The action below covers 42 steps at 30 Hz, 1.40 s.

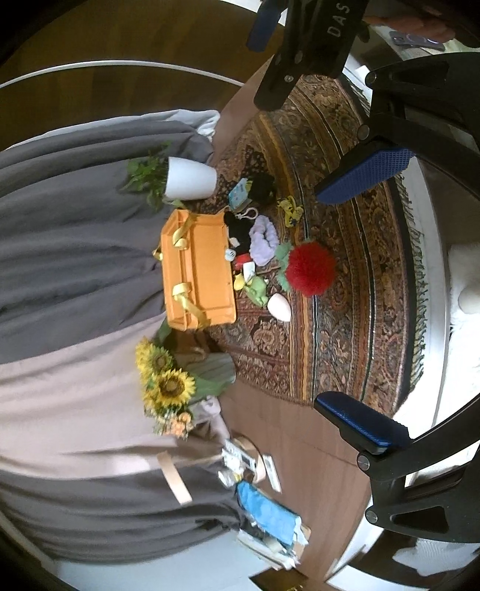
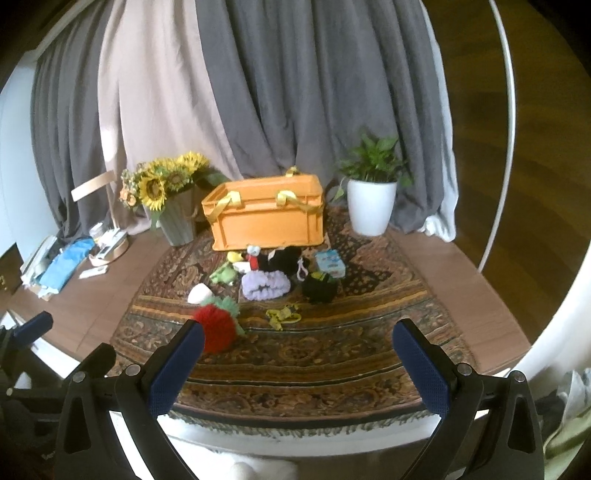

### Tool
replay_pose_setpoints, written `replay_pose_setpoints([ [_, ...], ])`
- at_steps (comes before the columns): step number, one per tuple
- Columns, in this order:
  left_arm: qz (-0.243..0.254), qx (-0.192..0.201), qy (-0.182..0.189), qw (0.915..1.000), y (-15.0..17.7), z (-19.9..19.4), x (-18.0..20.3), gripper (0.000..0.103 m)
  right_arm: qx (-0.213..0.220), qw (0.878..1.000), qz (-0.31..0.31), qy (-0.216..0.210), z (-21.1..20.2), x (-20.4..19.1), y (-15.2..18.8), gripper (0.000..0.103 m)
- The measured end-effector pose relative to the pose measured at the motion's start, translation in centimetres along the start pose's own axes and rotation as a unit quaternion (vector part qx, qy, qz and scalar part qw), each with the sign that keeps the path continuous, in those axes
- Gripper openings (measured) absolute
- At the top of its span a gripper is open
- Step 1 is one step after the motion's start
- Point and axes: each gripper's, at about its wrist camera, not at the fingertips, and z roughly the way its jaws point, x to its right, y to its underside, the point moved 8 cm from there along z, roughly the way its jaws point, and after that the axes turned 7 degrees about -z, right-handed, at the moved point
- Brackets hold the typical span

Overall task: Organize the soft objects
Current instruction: 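Move the left gripper to the red fluffy pom-pom while the right gripper approaches the yellow minion keychain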

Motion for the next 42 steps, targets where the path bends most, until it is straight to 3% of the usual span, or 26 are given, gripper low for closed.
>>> replay_pose_setpoints([
  [10,0.039,-0.024,0.054,0.9975,-1.3,7.4,-0.4,0.103,-0.059,0.998,0.014,-0.006,8.1,-1.7,-0.2,0.101],
  [19,0.05,-0.069,0.101,0.9912,-0.7,13.4,0.2,0.103,-0.099,0.995,0.001,0.025,13.2,-2.1,-0.1,0.099],
  [22,0.045,-0.084,0.099,0.9905,-0.1,14.8,0.7,0.102,-0.112,0.993,-0.009,0.02,14.9,-1.7,0.2,0.098],
  [35,0.009,-0.128,0.043,0.9908,2.4,19.4,2.5,0.097,-0.169,0.98,-0.053,-0.091,22.4,-1.7,3.3,0.087],
  [42,0.012,-0.141,0.039,0.9892,3.2,21.5,2.7,0.089,-0.176,0.977,-0.06,-0.107,24.5,-1.8,4.2,0.084],
])
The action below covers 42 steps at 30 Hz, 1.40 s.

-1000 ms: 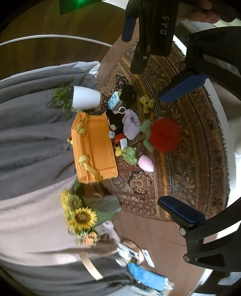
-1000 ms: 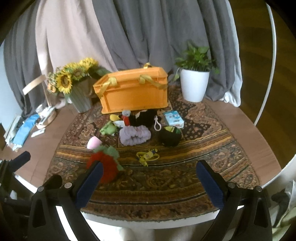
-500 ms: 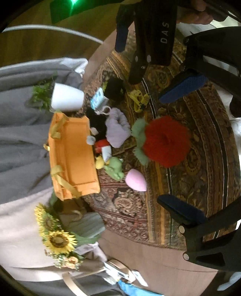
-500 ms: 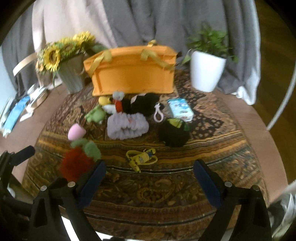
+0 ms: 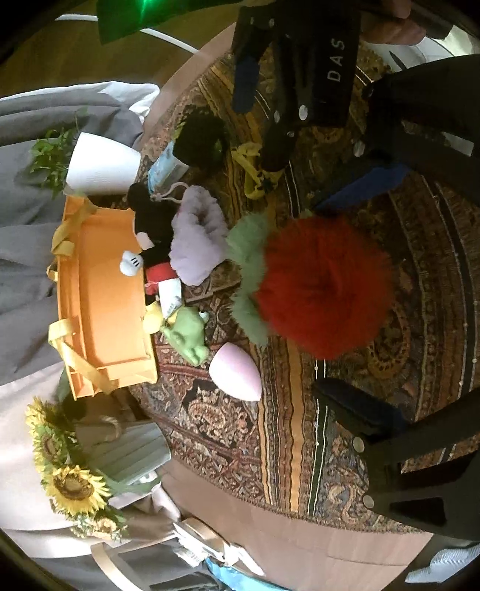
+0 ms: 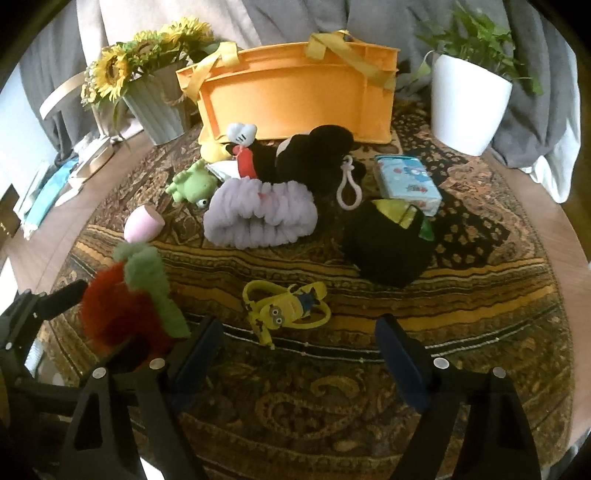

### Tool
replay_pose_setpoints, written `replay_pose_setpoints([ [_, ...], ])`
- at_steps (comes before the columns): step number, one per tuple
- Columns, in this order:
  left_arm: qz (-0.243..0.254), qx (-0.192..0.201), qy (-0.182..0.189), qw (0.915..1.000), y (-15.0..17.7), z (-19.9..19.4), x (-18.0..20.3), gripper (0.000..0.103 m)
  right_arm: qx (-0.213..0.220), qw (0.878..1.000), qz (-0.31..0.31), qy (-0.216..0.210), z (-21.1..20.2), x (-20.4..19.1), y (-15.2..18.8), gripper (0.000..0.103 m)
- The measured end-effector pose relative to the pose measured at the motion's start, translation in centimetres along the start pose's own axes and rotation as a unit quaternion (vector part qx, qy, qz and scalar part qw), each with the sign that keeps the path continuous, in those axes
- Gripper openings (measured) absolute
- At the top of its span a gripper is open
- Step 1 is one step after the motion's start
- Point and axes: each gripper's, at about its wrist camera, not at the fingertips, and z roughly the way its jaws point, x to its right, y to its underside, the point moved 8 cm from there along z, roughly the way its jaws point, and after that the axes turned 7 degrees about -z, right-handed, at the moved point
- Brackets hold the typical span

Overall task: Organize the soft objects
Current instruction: 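Move the left gripper to the red fluffy pom-pom while the right gripper approaches the yellow minion keychain, then close the left gripper on the red pom-pom while the right gripper closes on the minion keychain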

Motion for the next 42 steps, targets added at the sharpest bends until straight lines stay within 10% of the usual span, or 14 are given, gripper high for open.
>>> replay_pose_setpoints([
  [24,0.003,0.001,0.033,0.9995,-0.1,2.9,0.7,0.043,0.033,0.998,-0.047,0.013,2.8,-0.9,-0.1,0.068],
  [42,-0.025,0.015,0.032,0.9991,-1.7,1.3,0.8,0.038,0.047,0.999,-0.023,0.0,0.7,-0.2,-0.8,0.046],
])
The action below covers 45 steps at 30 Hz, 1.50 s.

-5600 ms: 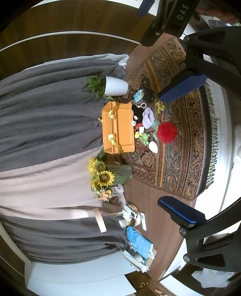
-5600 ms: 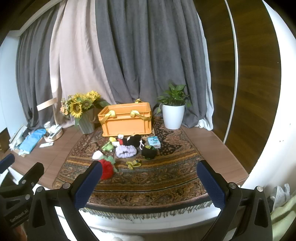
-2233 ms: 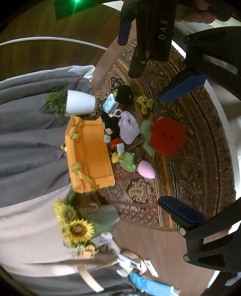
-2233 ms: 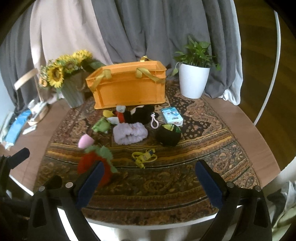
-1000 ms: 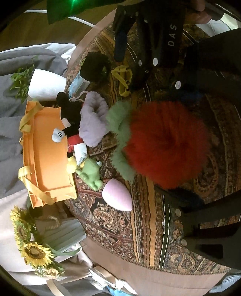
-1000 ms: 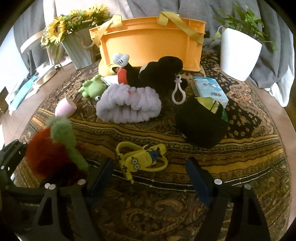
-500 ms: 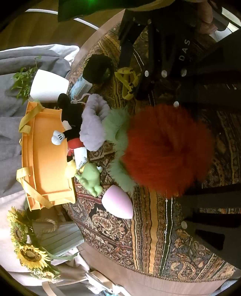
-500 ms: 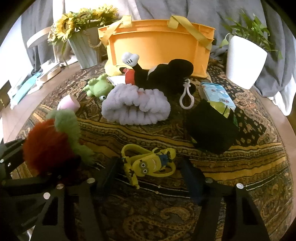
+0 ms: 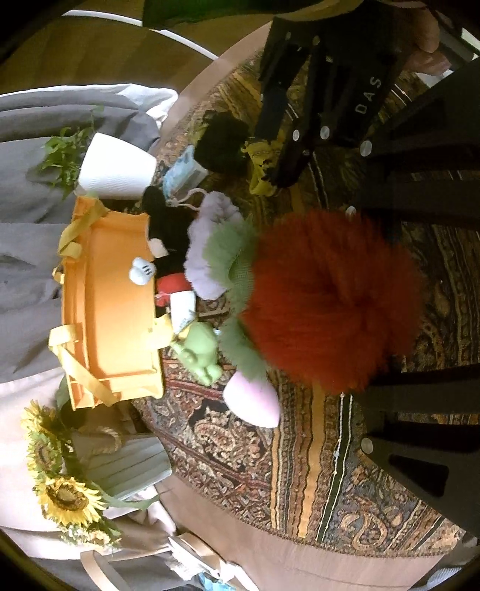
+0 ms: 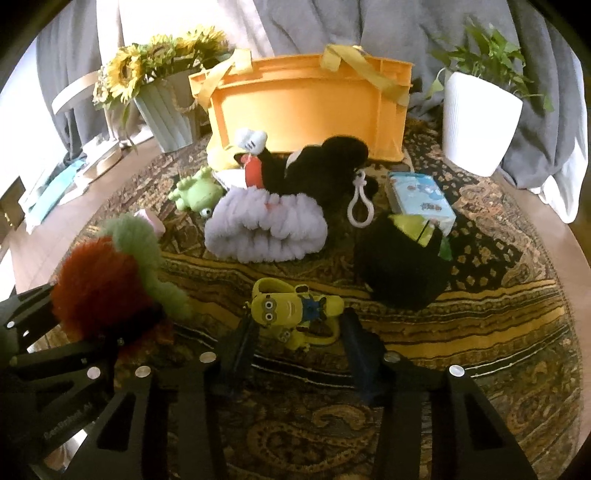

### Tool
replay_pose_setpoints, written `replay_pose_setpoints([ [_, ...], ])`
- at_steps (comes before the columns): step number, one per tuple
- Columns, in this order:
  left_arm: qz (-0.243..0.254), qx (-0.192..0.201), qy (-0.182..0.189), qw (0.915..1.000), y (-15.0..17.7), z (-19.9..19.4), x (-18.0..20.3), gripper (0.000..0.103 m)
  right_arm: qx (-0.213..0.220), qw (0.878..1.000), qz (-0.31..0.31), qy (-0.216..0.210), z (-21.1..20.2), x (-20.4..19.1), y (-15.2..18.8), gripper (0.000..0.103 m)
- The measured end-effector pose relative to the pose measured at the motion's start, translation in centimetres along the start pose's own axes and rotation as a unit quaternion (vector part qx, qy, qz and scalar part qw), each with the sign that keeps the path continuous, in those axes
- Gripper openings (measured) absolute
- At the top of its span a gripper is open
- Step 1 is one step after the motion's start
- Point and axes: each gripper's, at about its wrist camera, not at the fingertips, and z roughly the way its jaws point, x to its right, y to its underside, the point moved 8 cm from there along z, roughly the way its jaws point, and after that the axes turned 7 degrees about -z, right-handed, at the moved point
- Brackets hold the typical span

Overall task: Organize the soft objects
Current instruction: 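Close the left gripper on the red pom-pom while the right gripper closes on the minion keychain, then lift and carry the red pom-pom with the left gripper while the right carries the minion into the orange crate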

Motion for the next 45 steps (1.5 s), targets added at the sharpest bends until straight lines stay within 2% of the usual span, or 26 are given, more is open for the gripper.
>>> replay_pose_setpoints([
  [13,-0.015,0.05,-0.006,0.9986,-3.9,-3.2,-0.1,0.038,0.057,0.998,-0.003,0.012,-4.1,0.0,-3.9,0.045],
  [26,-0.016,0.129,-0.004,0.9916,-11.1,-7.5,0.2,0.038,0.145,0.989,0.002,0.034,-9.2,0.9,-10.5,0.045],
  [35,-0.013,0.171,0.007,0.9852,-16.5,-8.8,0.4,0.038,0.19,0.981,0.008,0.039,-10.4,1.5,-15.1,0.045],
  [45,-0.005,0.194,0.006,0.981,-21.5,-8.3,0.2,0.038,0.227,0.973,0.009,0.053,-10.6,2.6,-20.0,0.045],
])
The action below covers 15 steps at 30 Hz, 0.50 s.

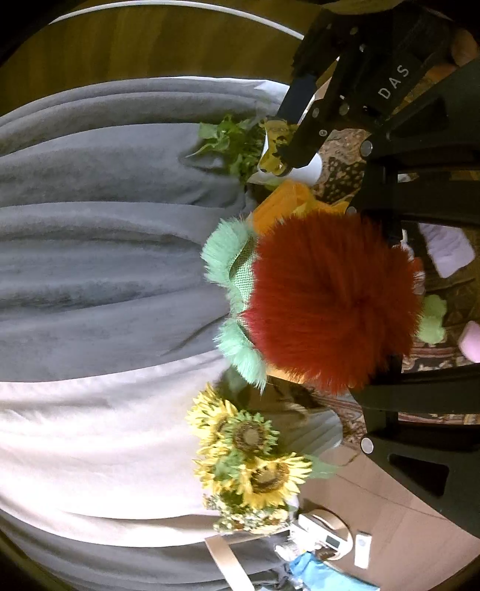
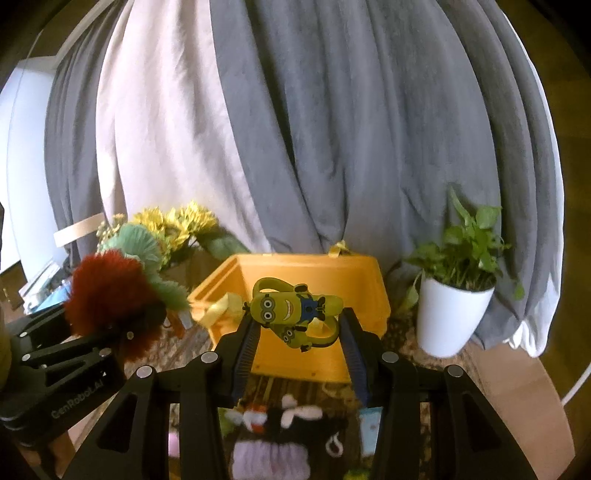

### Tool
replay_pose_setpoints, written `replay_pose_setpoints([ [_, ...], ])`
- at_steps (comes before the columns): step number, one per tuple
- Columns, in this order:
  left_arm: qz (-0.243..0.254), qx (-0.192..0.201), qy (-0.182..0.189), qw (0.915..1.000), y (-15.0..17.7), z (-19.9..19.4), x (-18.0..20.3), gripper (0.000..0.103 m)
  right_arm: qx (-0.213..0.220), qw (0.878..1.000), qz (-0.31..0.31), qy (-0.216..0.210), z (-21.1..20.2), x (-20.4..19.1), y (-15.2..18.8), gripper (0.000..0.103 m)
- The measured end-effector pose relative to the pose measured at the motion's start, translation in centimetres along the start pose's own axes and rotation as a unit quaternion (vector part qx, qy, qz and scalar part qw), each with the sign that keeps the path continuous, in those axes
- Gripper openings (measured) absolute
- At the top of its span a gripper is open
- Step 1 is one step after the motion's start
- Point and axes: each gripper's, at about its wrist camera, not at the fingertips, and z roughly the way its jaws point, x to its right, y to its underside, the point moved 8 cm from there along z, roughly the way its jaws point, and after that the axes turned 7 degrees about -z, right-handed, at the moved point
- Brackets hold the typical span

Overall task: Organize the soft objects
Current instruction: 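Lift and carry the red pom-pom with the left gripper while the right carries the minion into the orange crate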

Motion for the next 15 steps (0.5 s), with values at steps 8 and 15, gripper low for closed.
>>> replay_pose_setpoints([
  [8,0.004,0.013,-0.004,0.9999,-2.6,3.0,-0.4,0.038,0.01,1.0,-0.005,0.002,3.1,0.7,-2.5,0.045],
  [15,0.004,0.011,0.0,0.9999,-4.6,6.5,0.2,0.038,0.004,1.0,-0.004,-0.002,6.4,1.6,-4.2,0.045],
])
